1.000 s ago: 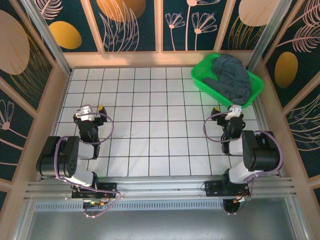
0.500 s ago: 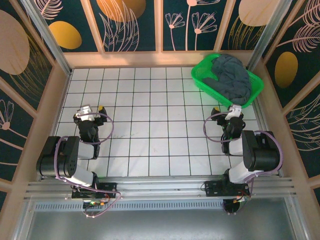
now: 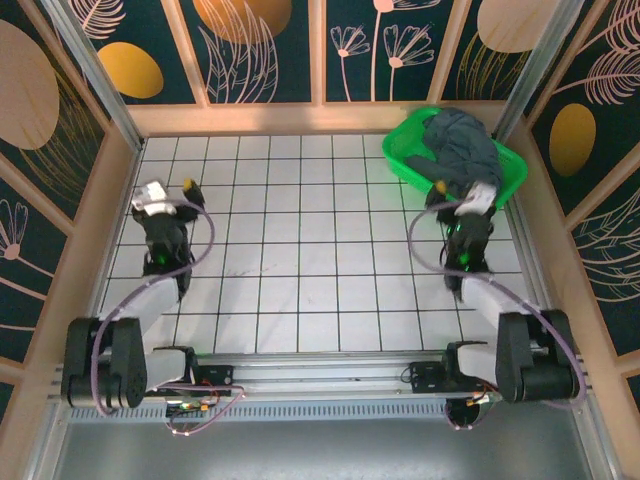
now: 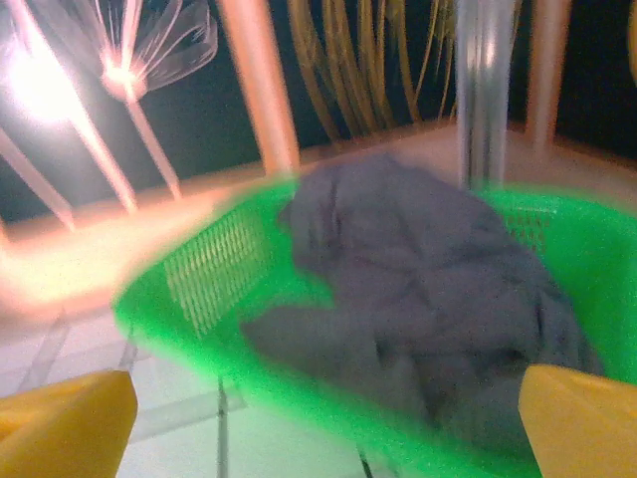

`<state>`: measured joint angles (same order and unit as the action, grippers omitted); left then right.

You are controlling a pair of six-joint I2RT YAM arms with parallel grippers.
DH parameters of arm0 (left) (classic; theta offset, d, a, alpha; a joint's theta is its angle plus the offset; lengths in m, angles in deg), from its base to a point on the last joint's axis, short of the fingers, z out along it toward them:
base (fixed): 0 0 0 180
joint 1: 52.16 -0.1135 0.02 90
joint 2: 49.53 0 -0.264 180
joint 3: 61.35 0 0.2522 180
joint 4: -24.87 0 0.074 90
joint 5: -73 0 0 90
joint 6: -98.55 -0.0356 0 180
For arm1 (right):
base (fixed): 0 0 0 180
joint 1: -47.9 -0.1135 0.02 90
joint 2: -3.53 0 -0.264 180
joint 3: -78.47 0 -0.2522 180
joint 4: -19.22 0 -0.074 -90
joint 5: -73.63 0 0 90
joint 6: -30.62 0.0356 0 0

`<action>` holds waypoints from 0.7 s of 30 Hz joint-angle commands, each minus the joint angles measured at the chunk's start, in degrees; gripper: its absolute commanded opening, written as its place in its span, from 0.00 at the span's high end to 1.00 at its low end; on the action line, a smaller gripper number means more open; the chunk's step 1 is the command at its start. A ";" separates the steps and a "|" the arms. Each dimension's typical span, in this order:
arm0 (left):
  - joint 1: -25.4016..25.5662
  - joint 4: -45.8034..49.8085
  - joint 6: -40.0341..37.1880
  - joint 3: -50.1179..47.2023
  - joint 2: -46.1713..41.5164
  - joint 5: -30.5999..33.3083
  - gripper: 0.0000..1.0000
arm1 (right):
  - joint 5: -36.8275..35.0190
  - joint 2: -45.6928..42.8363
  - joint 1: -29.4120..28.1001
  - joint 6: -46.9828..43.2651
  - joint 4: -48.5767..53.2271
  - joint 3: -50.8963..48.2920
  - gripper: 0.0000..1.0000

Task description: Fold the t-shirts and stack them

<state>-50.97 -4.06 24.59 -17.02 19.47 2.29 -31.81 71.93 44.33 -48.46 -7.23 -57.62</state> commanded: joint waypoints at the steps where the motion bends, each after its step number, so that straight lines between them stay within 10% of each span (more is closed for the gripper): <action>1: 0.04 34.44 23.99 17.86 -1.55 6.18 0.01 | -4.17 0.60 4.99 20.34 33.26 20.34 0.01; 3: -0.10 34.86 25.94 23.00 1.38 -0.18 0.01 | 6.49 5.71 8.23 18.26 37.16 28.43 0.03; 8: 1.04 47.09 29.50 45.21 15.91 -17.68 0.01 | 2.26 19.75 6.76 14.72 52.24 48.24 0.15; 21: 20.61 58.12 19.85 61.81 28.44 -24.78 0.06 | 6.61 62.04 9.94 15.28 89.25 91.85 0.19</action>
<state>-32.65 51.34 47.16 42.49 47.79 -19.42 -26.65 130.53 53.51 -34.50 71.06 28.28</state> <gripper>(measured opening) 0.944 0.806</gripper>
